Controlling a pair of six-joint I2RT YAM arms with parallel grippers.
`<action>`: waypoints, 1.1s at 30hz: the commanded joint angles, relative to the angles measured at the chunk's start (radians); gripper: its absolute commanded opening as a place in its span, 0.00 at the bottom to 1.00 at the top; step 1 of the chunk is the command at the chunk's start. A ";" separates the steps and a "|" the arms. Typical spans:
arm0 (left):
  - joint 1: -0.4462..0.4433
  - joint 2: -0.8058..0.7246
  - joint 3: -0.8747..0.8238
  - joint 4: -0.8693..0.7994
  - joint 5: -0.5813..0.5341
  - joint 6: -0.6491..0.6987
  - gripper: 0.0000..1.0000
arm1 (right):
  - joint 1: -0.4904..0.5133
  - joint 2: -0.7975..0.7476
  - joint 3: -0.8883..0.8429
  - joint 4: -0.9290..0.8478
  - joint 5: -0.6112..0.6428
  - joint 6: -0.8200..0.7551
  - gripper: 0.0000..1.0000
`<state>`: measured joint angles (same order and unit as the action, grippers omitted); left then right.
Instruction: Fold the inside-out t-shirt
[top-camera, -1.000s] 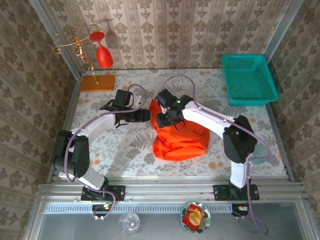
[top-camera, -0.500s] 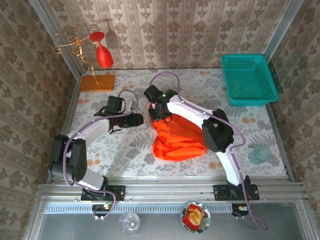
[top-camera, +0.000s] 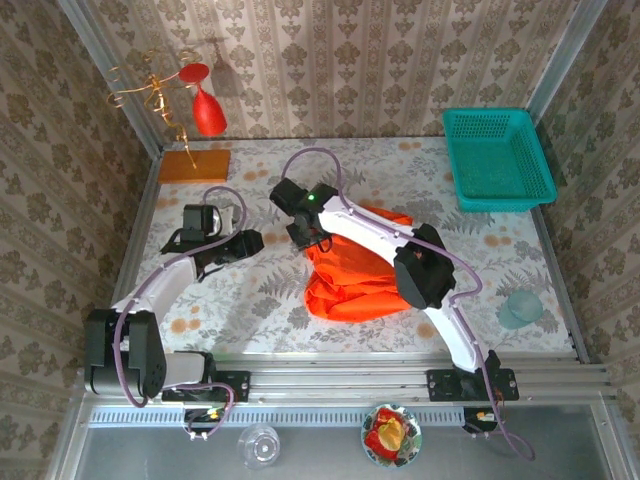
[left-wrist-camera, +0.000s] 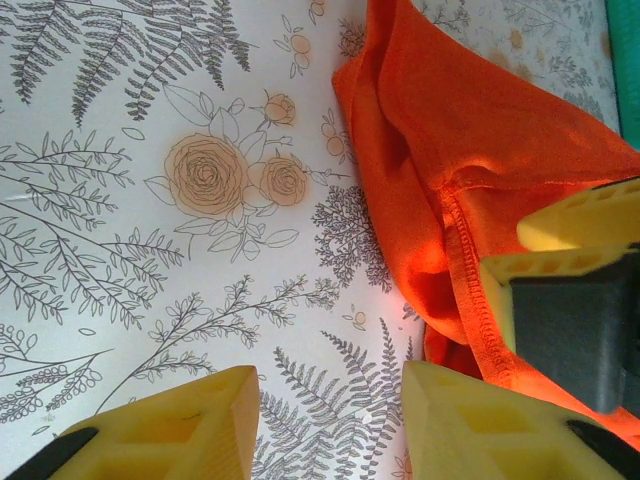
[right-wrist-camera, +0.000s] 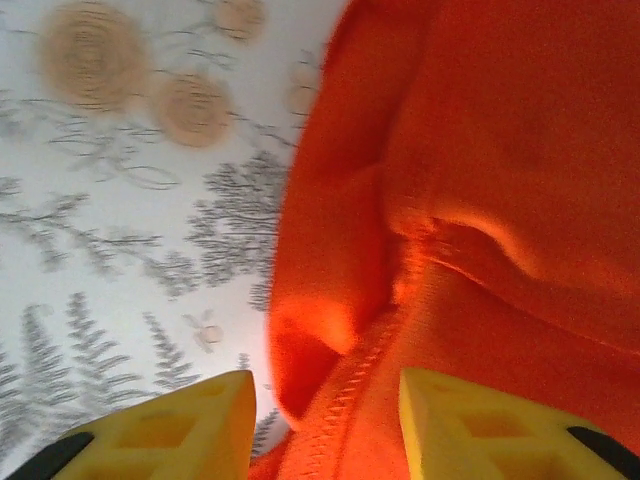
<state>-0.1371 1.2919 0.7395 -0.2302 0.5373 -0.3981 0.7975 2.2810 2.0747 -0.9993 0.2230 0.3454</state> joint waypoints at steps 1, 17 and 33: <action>0.006 -0.011 -0.010 0.014 0.026 -0.012 0.43 | -0.011 0.057 0.012 -0.089 0.093 0.010 0.50; 0.004 -0.039 -0.018 -0.017 0.008 0.001 0.43 | -0.063 0.049 0.044 -0.002 0.032 -0.061 0.00; 0.012 -0.221 -0.020 0.026 -0.092 -0.037 0.46 | -0.060 -0.154 0.546 -0.097 -0.124 -0.177 0.00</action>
<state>-0.1356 1.1374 0.7261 -0.2462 0.4808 -0.4095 0.7319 2.2303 2.6503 -1.0626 0.1169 0.2073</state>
